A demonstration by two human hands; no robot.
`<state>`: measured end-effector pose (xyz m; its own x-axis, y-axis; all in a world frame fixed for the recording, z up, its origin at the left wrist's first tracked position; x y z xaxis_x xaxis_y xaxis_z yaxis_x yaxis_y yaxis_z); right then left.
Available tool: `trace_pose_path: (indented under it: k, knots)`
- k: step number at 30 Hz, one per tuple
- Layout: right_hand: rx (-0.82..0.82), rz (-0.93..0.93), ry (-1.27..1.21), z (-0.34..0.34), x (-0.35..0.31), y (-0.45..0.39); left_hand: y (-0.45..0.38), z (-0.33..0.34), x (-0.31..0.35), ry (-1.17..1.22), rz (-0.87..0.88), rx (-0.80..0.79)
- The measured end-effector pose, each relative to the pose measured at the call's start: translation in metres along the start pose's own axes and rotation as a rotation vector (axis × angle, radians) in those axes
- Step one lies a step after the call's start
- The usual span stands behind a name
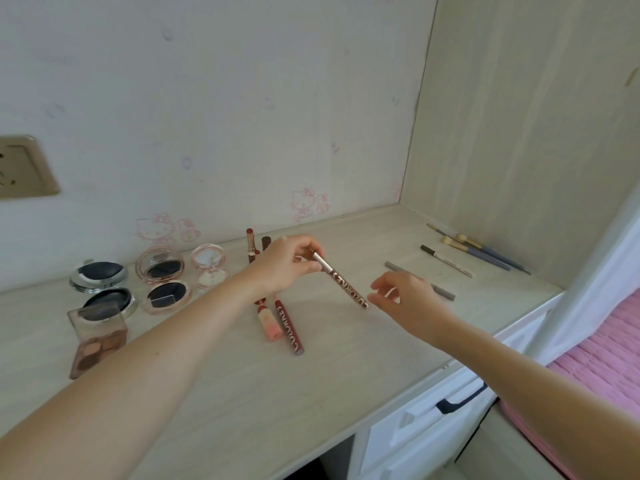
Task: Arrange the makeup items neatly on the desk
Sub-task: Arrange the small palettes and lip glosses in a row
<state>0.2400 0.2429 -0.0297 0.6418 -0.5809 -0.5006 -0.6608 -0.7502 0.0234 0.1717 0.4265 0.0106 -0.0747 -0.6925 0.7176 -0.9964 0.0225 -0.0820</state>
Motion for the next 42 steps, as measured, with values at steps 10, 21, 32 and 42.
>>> trace_pose_path:
  k: [10,21,32,42]
  knots:
    - [-0.003,-0.148,-0.025,0.015,-0.076,-0.005,0.059,-0.033,-0.001,0.277,0.055,0.125]
    - [-0.070,-0.192,-0.618,0.051,-0.142,-0.010,0.126,-0.069,-0.020,0.661,0.082,0.415]
    - [-0.159,-0.195,-0.872,0.094,-0.188,-0.008,0.175,-0.075,-0.026,0.429,0.040,0.517]
    - [-0.200,-0.255,-0.837,0.093,-0.206,-0.006,0.225,-0.064,-0.032,-0.094,0.021,0.481]
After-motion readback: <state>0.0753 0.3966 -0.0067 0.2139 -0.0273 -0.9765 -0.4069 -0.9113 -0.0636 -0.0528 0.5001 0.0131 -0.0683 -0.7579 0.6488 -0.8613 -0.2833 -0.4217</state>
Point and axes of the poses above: each hand's wrist, its own y-axis away from the middle knuckle, its own z-axis out of the palm, x = y × z, the point moved 10 cm from there along -y, towards the middle knuckle, and after that the axes turned 15 degrees about -x, right-handed, at the moved point
